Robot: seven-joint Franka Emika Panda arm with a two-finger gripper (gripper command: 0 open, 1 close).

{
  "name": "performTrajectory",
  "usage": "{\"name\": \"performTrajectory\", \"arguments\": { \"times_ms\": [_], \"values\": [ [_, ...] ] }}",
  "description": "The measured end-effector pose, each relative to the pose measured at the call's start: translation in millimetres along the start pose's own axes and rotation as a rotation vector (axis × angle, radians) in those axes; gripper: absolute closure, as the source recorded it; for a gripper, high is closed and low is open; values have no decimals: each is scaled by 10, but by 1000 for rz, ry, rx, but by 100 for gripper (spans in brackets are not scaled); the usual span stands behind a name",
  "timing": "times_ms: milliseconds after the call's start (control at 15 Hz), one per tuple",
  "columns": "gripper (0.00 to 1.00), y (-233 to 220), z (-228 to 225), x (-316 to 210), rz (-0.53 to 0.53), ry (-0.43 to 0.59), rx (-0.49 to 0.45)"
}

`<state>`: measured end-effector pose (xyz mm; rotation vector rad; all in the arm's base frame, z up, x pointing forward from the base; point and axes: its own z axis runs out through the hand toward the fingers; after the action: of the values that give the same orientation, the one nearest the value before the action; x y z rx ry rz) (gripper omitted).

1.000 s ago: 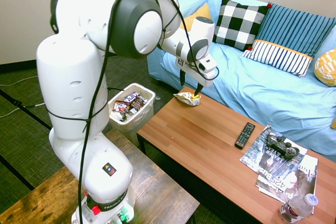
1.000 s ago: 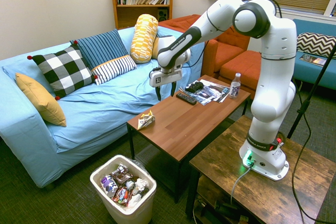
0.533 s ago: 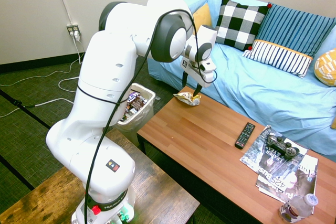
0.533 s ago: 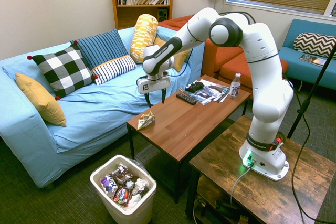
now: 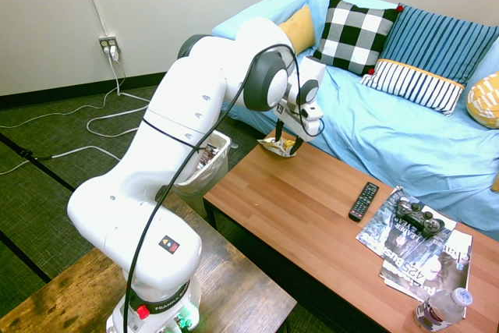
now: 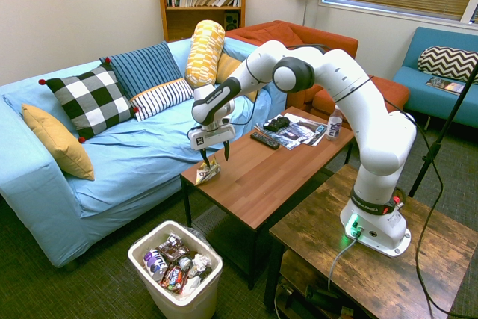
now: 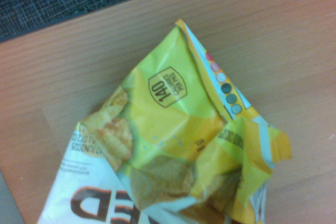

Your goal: Throw the chip bag in the trash bin

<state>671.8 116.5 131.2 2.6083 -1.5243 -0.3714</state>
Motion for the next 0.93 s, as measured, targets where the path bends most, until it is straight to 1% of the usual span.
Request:
{"name": "performTrajectory", "arguments": {
  "times_ms": [67, 133, 533, 933],
  "values": [
    [0, -42, 32, 22, 0, -2, -4],
    [100, -76, 57, 39, -1, -4, -8],
    [100, -180, 201, 97, -7, -10, -22],
    [100, -218, 192, 120, -10, -9, -13]
  ]
}}
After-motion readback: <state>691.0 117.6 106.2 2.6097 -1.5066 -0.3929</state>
